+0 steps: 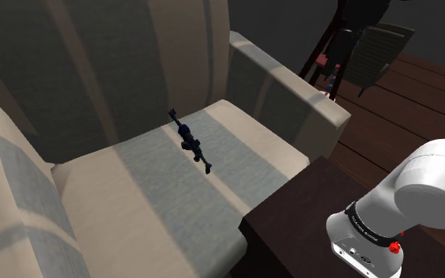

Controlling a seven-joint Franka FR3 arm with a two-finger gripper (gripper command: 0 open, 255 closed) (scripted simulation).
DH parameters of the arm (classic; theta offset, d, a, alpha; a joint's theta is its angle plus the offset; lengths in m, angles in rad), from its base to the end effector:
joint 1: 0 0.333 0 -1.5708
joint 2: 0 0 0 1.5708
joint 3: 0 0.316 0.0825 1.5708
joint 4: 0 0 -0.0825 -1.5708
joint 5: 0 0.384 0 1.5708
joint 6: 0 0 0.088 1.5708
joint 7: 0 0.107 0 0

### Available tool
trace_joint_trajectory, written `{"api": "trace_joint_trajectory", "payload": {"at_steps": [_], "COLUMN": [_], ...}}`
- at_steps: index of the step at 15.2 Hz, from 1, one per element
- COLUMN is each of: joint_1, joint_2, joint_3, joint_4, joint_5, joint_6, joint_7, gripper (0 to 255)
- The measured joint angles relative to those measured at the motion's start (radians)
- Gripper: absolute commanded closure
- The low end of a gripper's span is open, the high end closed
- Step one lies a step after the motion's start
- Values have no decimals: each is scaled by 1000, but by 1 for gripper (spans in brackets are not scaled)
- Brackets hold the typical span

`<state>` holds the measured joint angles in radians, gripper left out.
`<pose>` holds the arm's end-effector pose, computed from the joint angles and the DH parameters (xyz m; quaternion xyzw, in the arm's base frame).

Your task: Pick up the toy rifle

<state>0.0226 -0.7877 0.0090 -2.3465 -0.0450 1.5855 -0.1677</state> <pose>0.3080 0.0059 0.5970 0.9947 0.0982 0.0115 0.0265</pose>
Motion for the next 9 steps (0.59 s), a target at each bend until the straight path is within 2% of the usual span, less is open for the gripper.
{"api": "trace_joint_trajectory", "payload": {"at_steps": [3, 9], "joint_1": [4, 20], "joint_2": [31, 187], "joint_3": [9, 57], "joint_4": [-7, -31], "joint_5": [6, 28], "joint_6": [36, 210], "joint_7": [11, 67], "gripper": [0, 0]}}
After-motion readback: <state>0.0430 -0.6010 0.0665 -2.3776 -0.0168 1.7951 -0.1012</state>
